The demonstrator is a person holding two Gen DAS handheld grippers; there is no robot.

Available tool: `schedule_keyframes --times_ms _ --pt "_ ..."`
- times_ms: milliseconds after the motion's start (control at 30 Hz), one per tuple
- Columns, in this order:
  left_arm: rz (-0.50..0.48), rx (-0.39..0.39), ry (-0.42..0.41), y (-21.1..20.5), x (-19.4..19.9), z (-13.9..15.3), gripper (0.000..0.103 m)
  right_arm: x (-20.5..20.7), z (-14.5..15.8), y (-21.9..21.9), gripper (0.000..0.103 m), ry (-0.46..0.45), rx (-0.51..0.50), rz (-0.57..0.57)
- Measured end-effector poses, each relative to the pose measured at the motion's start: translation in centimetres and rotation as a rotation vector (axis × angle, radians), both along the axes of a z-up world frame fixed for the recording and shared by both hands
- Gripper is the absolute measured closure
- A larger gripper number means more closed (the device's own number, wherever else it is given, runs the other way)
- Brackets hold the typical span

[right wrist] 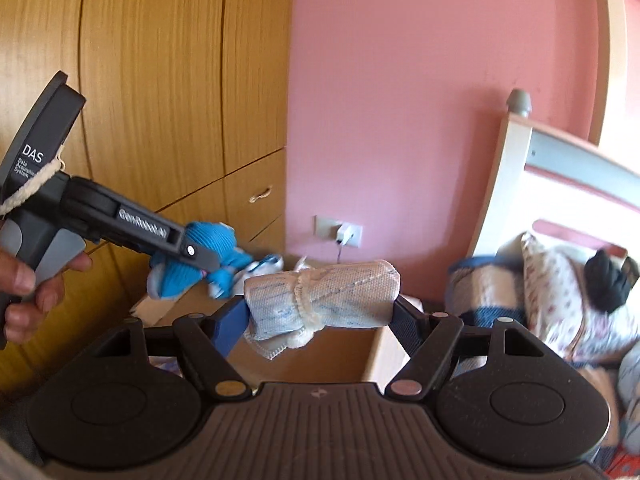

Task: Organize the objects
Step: 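Place both bundles into the box and open both grippers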

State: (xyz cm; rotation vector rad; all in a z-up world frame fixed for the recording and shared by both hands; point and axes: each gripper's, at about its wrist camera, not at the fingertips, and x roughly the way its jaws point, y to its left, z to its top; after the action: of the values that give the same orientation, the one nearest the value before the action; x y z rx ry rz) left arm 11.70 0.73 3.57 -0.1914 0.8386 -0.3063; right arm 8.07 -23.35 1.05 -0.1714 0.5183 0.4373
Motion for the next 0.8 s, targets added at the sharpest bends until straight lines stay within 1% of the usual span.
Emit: schedule_keyframes --times_ms 233,400,633,800 --pt "-0.045 0.065 0.037 -3.6 3.5 -1.8 0.046 3.5 -1.0 -0.3 0.031 0.005 -0.041 0.022" --pt "-0.066 0.143 0.05 -5.6 5.3 -3.1 0.046 5.5 -2.4 -0.4 0.031 0.023 -0.07 0.032" --pt "-0.092 0.225 0.067 -7.2 7.7 -5.8 0.046 7.4 -3.9 -0.3 0.031 0.045 -0.115 0.061" --pt "-0.101 0.258 0.098 -7.7 9.8 -8.1 0.046 8.7 -5.1 0.5 0.031 0.037 -0.192 0.112"
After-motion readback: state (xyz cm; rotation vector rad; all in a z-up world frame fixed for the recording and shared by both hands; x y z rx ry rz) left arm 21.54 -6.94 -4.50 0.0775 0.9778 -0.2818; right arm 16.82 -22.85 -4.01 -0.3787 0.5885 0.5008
